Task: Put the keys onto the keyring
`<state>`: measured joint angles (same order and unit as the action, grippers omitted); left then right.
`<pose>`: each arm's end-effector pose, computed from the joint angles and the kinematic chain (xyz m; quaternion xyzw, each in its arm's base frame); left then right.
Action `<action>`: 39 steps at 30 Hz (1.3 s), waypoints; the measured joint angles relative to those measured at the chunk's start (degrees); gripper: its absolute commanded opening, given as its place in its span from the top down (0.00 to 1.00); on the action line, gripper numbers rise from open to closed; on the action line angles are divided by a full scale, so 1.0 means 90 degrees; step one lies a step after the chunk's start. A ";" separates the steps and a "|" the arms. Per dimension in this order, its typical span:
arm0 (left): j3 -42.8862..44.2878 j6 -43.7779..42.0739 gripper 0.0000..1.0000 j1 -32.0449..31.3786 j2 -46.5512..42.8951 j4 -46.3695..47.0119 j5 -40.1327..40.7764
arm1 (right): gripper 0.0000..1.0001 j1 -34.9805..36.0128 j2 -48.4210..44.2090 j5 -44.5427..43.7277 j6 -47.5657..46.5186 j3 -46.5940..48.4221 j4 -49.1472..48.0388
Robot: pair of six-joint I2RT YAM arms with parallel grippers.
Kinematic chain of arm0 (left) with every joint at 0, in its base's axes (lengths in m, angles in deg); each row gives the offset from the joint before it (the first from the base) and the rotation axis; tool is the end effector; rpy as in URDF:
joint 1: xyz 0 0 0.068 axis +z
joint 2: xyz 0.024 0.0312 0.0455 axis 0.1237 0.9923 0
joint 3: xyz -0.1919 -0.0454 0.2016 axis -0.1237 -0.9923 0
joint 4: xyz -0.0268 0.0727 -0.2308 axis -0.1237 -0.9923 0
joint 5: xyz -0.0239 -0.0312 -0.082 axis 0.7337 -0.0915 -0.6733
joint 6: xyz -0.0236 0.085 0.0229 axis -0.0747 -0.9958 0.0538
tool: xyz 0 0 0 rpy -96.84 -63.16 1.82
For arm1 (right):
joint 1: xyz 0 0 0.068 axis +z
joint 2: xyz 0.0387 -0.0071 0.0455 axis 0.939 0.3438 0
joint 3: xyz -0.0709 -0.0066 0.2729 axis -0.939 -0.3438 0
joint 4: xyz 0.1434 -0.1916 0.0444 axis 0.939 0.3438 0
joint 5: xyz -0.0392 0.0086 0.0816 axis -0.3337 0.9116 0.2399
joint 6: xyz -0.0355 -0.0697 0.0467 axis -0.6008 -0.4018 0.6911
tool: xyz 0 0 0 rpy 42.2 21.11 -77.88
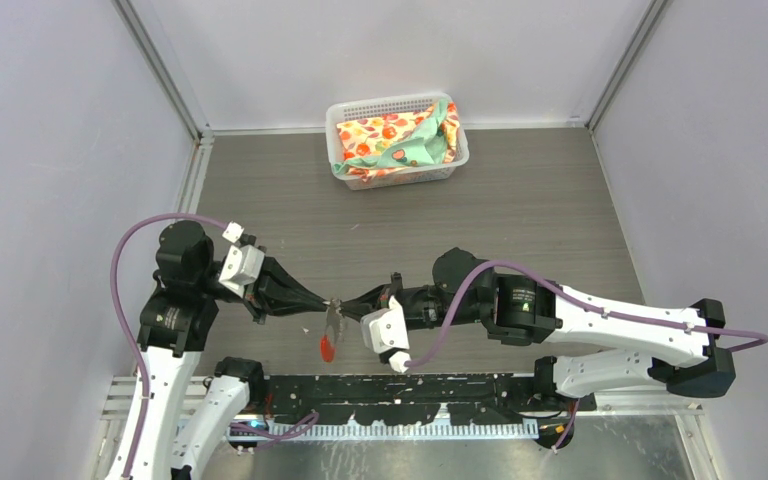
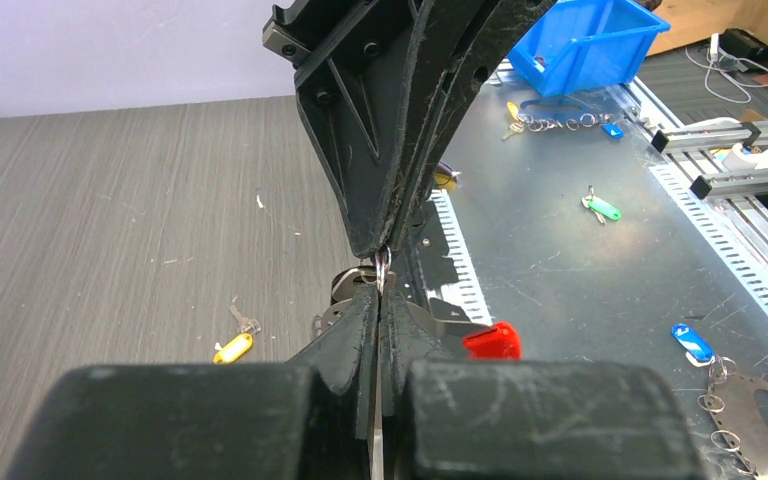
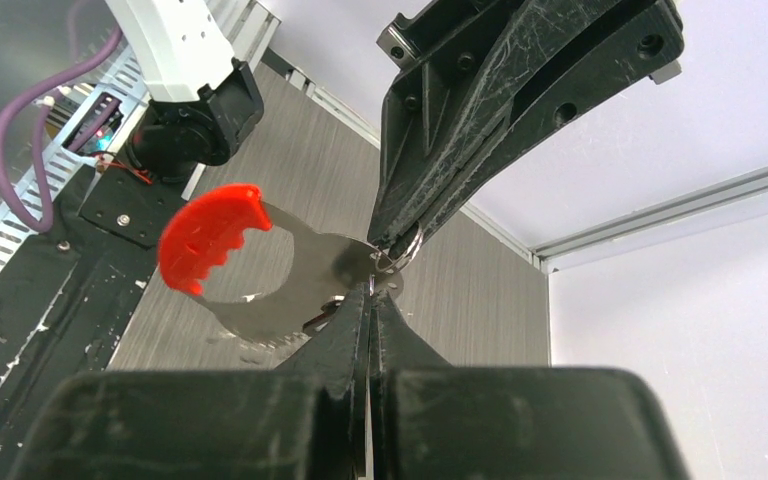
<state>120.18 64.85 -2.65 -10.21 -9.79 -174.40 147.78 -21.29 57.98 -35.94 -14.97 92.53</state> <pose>0.0607 -0.0932 0.3862 0.5271 0.4740 -0.5428 0.4502 0.0399 0.2757 0.4037 -0.7082 0.2894 0.2587 0.5897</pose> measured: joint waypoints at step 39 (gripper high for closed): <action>0.0012 0.0029 1.00 0.0000 0.0000 0.0000 0.0000 | 0.99 0.0000 0.0087 -0.0180 -0.0022 0.0109 -0.0143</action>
<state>120.29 65.11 -2.65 -10.21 -9.79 -174.40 147.78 -20.50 56.36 -36.13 -13.98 91.24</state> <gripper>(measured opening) 0.010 0.020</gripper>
